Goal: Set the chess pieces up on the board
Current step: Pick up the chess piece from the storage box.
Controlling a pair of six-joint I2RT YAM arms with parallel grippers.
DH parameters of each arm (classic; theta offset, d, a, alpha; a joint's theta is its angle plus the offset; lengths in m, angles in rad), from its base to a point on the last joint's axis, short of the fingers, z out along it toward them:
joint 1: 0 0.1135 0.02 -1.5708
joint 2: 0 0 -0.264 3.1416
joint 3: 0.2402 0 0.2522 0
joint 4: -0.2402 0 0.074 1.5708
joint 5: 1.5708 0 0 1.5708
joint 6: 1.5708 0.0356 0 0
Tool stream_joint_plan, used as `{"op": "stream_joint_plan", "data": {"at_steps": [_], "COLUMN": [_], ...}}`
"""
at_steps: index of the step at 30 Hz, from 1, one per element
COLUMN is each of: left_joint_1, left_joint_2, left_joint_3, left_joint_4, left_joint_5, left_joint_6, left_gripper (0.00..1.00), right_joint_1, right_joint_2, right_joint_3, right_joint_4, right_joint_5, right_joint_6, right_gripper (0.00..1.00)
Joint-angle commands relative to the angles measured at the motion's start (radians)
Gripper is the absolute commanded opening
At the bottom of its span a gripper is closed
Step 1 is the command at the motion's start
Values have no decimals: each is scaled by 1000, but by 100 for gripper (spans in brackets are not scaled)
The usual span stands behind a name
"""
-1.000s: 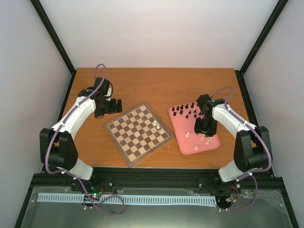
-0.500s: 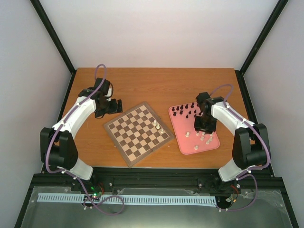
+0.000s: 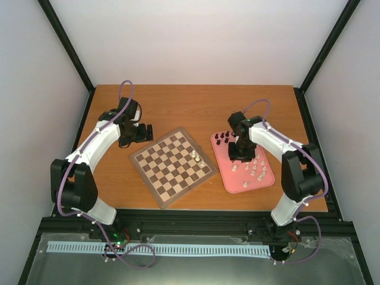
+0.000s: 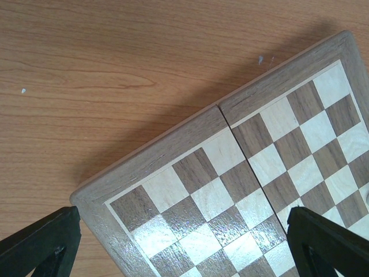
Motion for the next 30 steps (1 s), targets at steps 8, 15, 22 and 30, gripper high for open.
{"op": "stream_joint_plan", "data": {"at_steps": [8, 15, 22, 30], "left_joint_1": [-6, -7, -6, -7], "left_joint_2": [14, 24, 29, 26], "left_joint_3": [29, 31, 26, 25], "left_joint_4": [-6, -5, -2, 1], "left_joint_5": [-12, -14, -10, -10], "left_joint_6": [23, 23, 21, 20], "left_gripper": [100, 100, 100, 100], "right_joint_1": [3, 10, 17, 17], "right_joint_2": [88, 99, 104, 112], "right_joint_3": [15, -2, -12, -20], "right_joint_4": [12, 7, 8, -7], "right_joint_5": [-71, -80, -76, -49], "right_joint_6": [-57, -59, -43, -44], "right_gripper": [41, 40, 36, 35]}}
